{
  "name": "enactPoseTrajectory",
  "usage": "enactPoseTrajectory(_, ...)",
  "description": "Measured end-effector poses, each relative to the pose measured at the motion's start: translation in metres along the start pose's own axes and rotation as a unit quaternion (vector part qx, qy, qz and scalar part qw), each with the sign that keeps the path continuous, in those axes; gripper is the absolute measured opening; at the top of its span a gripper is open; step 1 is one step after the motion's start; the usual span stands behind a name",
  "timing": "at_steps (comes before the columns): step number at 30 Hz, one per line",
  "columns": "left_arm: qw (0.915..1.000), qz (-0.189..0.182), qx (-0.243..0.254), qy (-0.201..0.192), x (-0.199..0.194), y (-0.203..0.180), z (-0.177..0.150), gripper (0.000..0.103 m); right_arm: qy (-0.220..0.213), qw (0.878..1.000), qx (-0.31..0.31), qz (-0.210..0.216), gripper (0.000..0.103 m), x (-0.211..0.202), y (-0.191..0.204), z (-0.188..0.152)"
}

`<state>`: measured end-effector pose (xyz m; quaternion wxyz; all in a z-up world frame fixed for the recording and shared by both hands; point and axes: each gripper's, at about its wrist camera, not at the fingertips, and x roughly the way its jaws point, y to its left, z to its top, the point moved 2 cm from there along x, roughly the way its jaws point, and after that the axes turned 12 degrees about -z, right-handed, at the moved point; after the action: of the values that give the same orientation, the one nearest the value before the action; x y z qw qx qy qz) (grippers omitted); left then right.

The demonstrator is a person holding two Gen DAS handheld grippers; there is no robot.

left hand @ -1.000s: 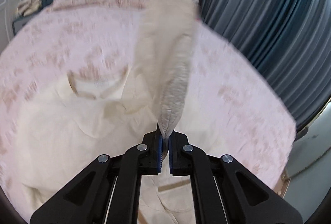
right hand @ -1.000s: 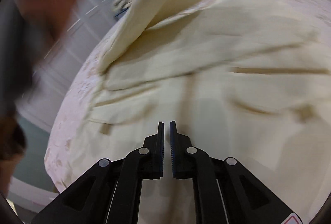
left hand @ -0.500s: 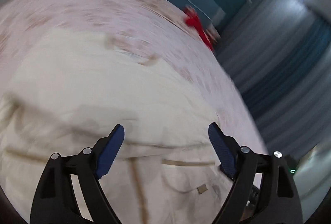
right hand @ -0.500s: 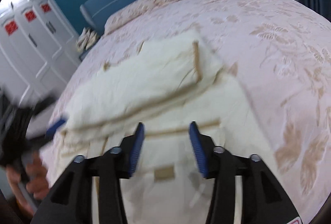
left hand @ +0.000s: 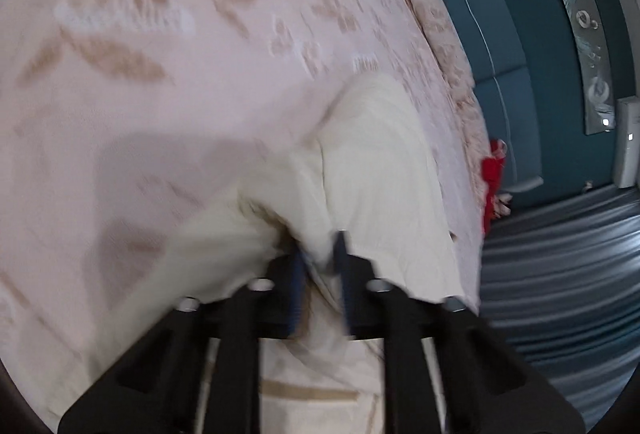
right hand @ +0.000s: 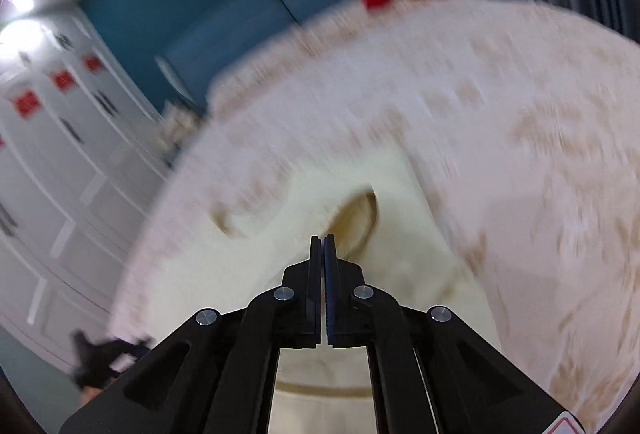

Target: Fold large clothes

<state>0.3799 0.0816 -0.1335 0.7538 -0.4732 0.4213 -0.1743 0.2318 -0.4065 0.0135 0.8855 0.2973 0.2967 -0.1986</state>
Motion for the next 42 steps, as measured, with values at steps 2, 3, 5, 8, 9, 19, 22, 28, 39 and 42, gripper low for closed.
enactPoseTrajectory(2,0.9996,-0.001,0.021,-0.018,-0.006,-0.007,0.000,0.008,-0.014,1.000,-0.003,0.007,0.001,-0.009,-0.002,0.006)
enactPoseTrajectory(3,0.9993,0.000,0.032,-0.019,-0.006,-0.009,0.000,0.008,-0.008,1.000,-0.017,-0.011,0.001,-0.003,-0.003,0.003)
enactPoseTrajectory(5,0.9971,0.026,0.068,-0.022,-0.002,-0.014,-0.005,0.008,0.020,0.996,-0.049,-0.075,0.001,0.028,-0.010,-0.014)
enactPoseTrajectory(8,0.9951,0.053,0.083,-0.010,0.011,-0.004,-0.013,0.008,0.073,0.987,-0.066,-0.128,0.001,0.073,-0.029,-0.041)
enactPoseTrajectory(9,0.9947,0.054,0.087,-0.010,0.011,0.000,-0.015,0.008,0.086,0.984,-0.073,-0.139,0.000,0.084,-0.035,-0.049)
enactPoseTrajectory(19,0.9759,0.097,0.195,-0.014,0.019,-0.007,-0.030,0.010,0.043,0.985,-0.036,-0.163,0.000,0.048,-0.049,-0.051)
enactPoseTrajectory(22,0.9732,0.105,0.204,-0.015,0.016,-0.010,-0.032,0.010,0.021,0.991,-0.047,-0.124,0.000,0.019,-0.018,-0.047)
enactPoseTrajectory(28,0.9563,0.123,0.258,-0.061,-0.032,-0.050,-0.049,0.010,0.056,0.983,-0.162,-0.060,0.000,0.035,0.071,-0.081)
enactPoseTrajectory(39,0.9312,0.110,0.346,0.035,0.037,-0.098,-0.076,0.010,0.111,0.966,-0.220,-0.082,0.000,0.096,0.108,-0.126)
enactPoseTrajectory(42,0.9279,0.119,0.350,0.045,0.051,-0.085,-0.086,0.010,0.120,0.964,-0.221,-0.083,0.000,0.109,0.104,-0.134)
